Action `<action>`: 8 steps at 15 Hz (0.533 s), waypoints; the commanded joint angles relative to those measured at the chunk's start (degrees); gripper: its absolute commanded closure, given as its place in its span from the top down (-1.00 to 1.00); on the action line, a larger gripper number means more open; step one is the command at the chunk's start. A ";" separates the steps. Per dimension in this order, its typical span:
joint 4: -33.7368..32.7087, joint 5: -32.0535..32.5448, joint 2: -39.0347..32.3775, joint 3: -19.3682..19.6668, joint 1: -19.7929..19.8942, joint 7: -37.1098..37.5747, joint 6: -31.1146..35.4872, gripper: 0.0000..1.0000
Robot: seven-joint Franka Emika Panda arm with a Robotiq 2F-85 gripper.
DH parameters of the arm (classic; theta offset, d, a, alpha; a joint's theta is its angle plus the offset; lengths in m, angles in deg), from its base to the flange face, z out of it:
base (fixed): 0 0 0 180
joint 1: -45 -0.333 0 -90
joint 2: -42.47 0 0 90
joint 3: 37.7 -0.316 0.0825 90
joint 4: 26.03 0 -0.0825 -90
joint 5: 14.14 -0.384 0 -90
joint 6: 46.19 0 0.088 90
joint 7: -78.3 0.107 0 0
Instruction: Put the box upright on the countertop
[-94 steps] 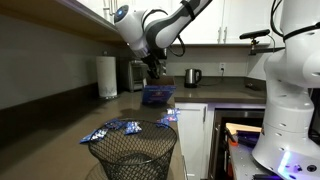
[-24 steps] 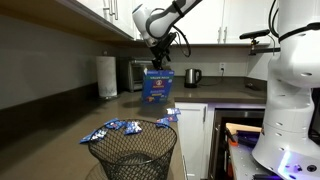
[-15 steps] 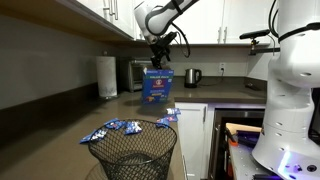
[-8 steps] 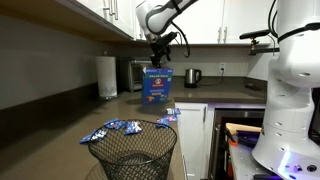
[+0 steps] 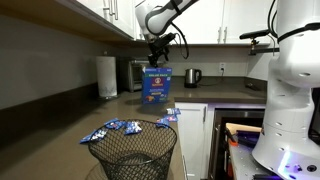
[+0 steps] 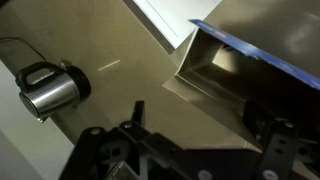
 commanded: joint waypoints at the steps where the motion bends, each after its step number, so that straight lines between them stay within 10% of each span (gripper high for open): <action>1: -0.19 2.30 0.35 -0.34 0.09 3.54 0.96 1.00; 8: -0.42 5.38 1.60 -0.70 0.10 7.18 0.68 1.00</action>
